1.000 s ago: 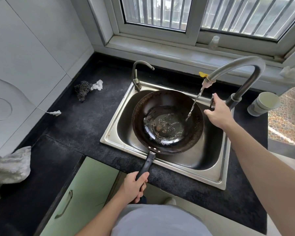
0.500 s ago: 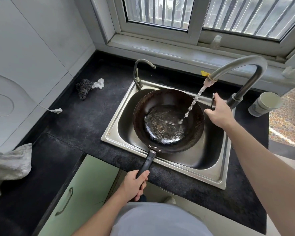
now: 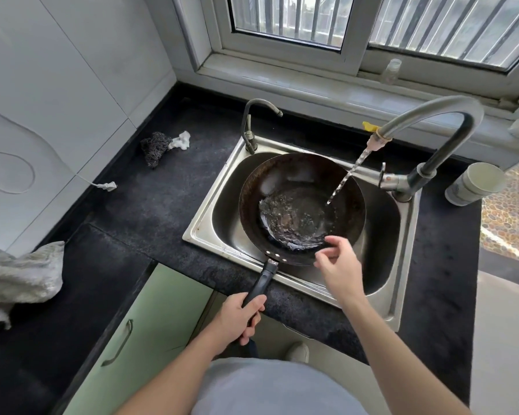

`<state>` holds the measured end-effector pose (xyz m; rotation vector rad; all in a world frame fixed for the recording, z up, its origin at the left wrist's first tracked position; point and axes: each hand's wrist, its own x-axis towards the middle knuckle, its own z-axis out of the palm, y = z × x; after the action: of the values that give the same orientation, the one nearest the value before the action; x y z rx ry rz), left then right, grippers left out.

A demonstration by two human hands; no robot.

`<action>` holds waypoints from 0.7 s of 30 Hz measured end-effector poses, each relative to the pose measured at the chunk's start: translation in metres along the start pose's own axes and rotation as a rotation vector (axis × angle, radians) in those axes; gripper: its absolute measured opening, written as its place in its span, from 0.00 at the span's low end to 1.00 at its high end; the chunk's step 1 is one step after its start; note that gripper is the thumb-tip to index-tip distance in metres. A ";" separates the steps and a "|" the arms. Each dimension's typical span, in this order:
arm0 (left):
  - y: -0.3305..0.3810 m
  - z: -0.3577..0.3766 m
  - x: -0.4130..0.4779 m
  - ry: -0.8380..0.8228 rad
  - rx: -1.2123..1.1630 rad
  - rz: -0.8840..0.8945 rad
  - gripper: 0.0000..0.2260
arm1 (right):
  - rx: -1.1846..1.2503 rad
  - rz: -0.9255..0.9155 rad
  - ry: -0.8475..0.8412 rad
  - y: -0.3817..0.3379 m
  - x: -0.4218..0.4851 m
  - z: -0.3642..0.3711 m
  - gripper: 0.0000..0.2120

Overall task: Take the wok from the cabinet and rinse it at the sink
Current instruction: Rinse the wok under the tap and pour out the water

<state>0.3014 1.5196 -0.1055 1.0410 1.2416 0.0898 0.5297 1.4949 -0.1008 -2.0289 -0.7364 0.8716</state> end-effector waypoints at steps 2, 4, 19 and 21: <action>-0.001 -0.001 0.001 -0.022 -0.027 -0.003 0.13 | 0.008 0.054 -0.036 0.011 -0.024 0.017 0.13; -0.003 -0.003 0.003 -0.049 -0.059 -0.009 0.13 | 0.035 0.112 -0.069 0.020 -0.043 0.027 0.09; -0.008 -0.019 0.013 -0.234 -0.102 0.004 0.12 | 0.259 0.440 -0.137 0.001 -0.064 0.098 0.14; -0.008 -0.022 0.012 -0.235 -0.092 0.005 0.12 | 0.331 0.472 -0.127 -0.005 -0.062 0.107 0.13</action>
<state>0.2842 1.5347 -0.1187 0.9460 1.0125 0.0276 0.4083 1.4986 -0.1246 -1.8806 -0.1519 1.3046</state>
